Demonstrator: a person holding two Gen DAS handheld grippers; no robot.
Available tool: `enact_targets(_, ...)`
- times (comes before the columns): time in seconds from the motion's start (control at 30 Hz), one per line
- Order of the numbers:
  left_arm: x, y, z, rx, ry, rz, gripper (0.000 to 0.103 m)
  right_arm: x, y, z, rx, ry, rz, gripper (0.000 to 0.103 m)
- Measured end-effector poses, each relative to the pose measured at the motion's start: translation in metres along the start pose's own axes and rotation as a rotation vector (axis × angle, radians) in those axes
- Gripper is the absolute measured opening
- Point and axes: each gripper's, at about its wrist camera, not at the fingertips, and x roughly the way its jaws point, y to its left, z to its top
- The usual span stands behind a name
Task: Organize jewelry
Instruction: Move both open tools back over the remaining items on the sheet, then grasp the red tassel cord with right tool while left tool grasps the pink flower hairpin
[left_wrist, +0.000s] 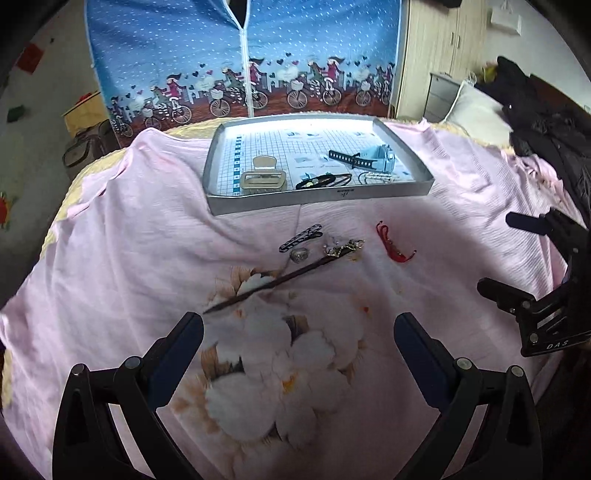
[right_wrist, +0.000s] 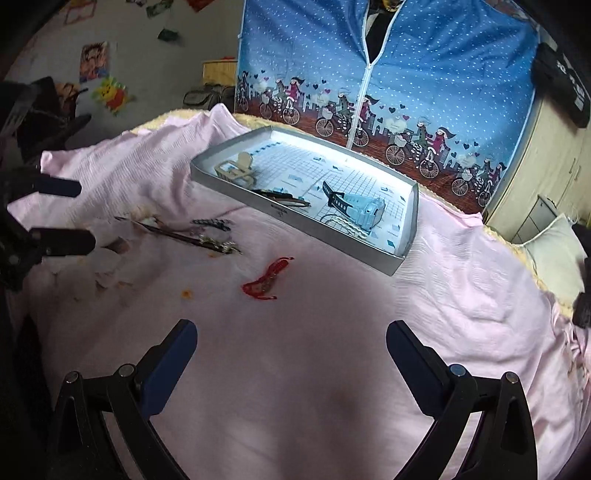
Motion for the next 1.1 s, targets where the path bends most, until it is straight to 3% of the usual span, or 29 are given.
enact_targets(0.13, 0.034, 0.002, 0.011, 0.039, 0.015, 0.003, 0.098, 0.026, -0.015, 0.0, 0.084, 0.044, 0.089, 0.079)
enact_targets(0.2, 0.05, 0.003, 0.017, 0.045, 0.02, -0.027, 0.092, 0.033, -0.015, 0.001, 0.097, 0.044, 0.098, 0.077)
enact_targets(0.27, 0.063, 0.005, 0.024, 0.046, 0.022, -0.058, 0.078, 0.035, -0.013, 0.004, 0.098, 0.031, 0.118, 0.071)
enact_targets(0.43, 0.076, 0.006, 0.032, 0.074, 0.019, -0.099, 0.068, 0.048, -0.012, 0.009, 0.103, 0.032, 0.149, 0.058)
enact_targets(0.63, 0.085, 0.009, 0.038, 0.067, 0.029, -0.172, 0.064, 0.055, -0.02, 0.015, 0.171, -0.01, 0.218, 0.057)
enact_targets(0.77, 0.09, 0.01, 0.039, 0.068, 0.062, -0.177, 0.058, 0.067, -0.021, 0.017, 0.19, 0.015, 0.257, 0.046)
enact_targets(1.1, 0.109, 0.016, 0.038, 0.069, 0.158, -0.165, 0.056, 0.095, -0.013, 0.026, 0.185, 0.032, 0.308, 0.039)
